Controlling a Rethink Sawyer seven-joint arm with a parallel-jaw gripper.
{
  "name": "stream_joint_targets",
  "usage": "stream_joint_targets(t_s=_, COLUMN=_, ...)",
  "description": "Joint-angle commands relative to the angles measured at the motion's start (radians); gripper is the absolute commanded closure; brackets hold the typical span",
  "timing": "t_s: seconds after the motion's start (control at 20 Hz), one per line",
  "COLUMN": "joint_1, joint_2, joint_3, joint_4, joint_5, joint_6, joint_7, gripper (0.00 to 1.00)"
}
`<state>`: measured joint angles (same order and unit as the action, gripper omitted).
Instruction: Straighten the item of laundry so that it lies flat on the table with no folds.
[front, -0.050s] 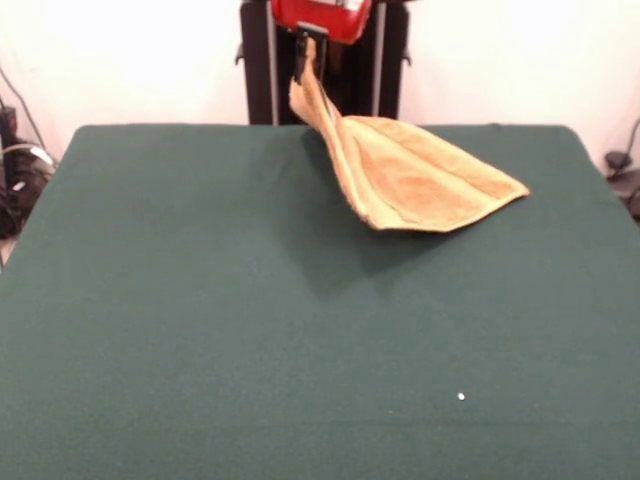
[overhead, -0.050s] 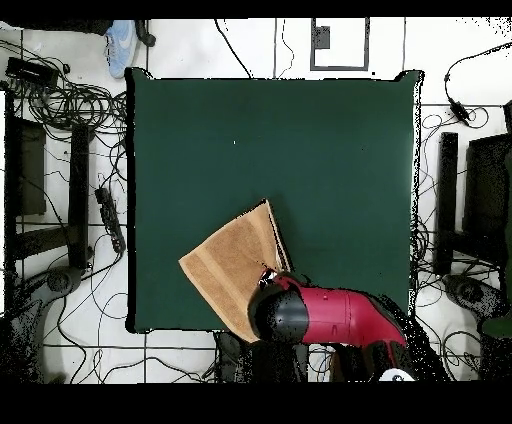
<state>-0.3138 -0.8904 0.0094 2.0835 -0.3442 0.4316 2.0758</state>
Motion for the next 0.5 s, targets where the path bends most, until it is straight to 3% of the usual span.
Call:
stream_joint_targets(t_s=0.05, joint_1=-0.025, joint_2=0.08, joint_3=0.162, joint_4=-0.062, joint_5=-0.041, joint_6=0.035, joint_7=-0.105, gripper=1.0)
stream_joint_targets(t_s=0.4, joint_1=-0.052, joint_2=0.093, joint_3=0.202, joint_4=-0.085, joint_5=-0.061, joint_6=0.052, joint_7=-0.121, gripper=1.0)
stream_joint_targets(t_s=0.45, joint_1=-0.059, joint_2=0.091, joint_3=0.212, joint_4=-0.086, joint_5=-0.082, joint_6=0.032, joint_7=-0.114, gripper=0.0)
stream_joint_targets(t_s=0.5, joint_1=-0.062, joint_2=0.09, joint_3=0.214, joint_4=-0.081, joint_5=-0.085, joint_6=0.014, joint_7=-0.11, gripper=0.0)
